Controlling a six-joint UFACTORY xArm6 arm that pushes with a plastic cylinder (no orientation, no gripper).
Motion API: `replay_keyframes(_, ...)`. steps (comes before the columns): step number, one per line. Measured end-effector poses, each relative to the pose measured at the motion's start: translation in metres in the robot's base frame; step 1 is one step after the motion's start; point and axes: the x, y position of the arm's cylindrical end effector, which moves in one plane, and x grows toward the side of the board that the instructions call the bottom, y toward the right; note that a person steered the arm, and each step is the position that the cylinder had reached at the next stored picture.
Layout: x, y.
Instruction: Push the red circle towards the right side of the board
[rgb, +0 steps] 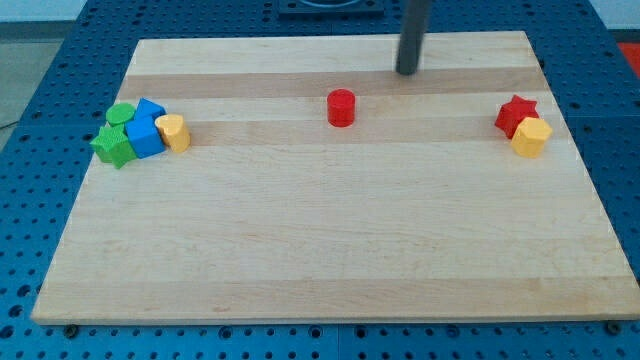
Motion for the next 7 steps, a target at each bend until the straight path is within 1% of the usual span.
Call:
replay_keyframes(1, 0.03, -0.086)
replay_keyframes(2, 0.079, -0.154)
replay_keyframes(3, 0.118, -0.156)
replay_keyframes(4, 0.116, -0.08)
replay_keyframes(5, 0.083, -0.022)
replay_keyframes(6, 0.091, -0.031)
replay_keyframes(7, 0.112, -0.118)
